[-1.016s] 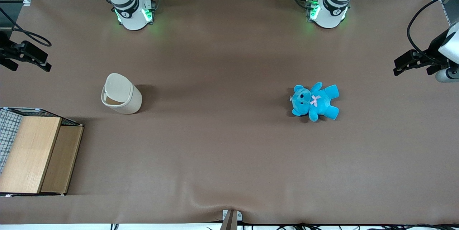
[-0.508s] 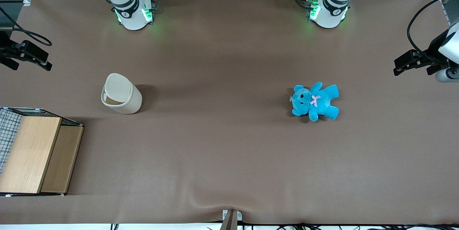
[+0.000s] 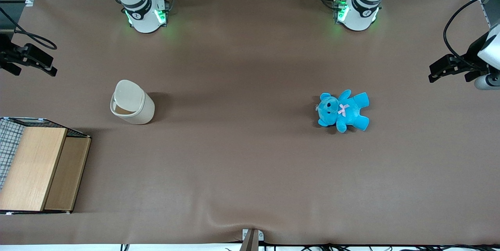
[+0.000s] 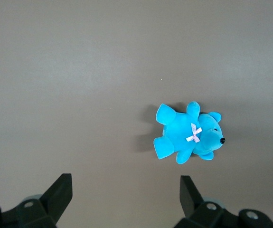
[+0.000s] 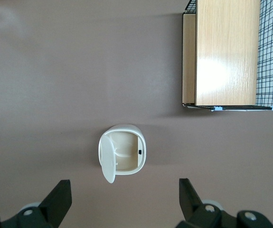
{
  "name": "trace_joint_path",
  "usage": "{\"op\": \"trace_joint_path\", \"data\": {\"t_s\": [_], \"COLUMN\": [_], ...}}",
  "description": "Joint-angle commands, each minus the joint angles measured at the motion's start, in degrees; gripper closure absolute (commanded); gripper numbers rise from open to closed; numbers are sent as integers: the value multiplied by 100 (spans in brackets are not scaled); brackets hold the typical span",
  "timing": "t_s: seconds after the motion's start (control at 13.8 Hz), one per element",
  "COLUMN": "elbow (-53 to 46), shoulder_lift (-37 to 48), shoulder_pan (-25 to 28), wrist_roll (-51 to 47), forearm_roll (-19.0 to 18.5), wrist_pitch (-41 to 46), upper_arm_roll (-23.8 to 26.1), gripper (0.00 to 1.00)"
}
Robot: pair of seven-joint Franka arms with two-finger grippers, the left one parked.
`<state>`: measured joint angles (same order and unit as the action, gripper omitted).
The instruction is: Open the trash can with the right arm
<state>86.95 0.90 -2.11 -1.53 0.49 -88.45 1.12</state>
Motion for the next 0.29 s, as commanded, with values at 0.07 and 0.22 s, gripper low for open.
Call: {"op": "trace_joint_path", "data": {"t_s": [0.07,0.22], "elbow": [6,-20], "shoulder_lift": [33,33], "shoulder_pan": [-97,-97], "wrist_roll": [21,21], "forearm_roll": [-5,4], "wrist_pitch": [56,56], "upper_arm_roll": [47,47], "gripper": [0,0]}}
